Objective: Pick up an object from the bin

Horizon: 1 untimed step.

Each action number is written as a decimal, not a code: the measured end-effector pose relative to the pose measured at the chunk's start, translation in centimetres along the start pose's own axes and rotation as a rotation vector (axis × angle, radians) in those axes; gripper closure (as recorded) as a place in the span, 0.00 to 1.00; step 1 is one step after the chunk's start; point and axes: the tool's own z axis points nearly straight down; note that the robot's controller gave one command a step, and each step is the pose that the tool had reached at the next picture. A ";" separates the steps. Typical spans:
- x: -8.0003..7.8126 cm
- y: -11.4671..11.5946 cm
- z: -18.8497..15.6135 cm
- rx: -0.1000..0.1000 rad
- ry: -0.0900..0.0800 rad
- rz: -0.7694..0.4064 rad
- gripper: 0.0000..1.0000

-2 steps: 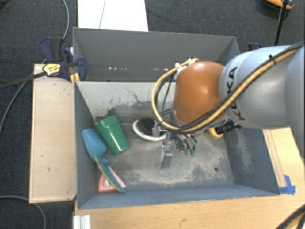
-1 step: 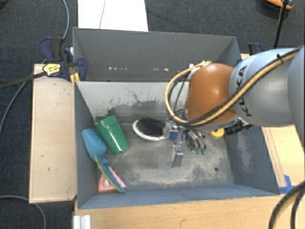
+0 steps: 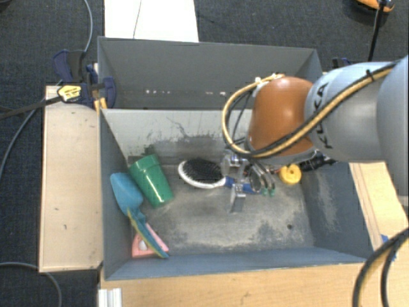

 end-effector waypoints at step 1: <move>-2.5 1.4 3.3 -0.005 -0.009 0.034 0.00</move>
Offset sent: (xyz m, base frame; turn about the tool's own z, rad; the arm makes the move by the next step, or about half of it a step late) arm 0.0211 0.0017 -0.0463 0.0396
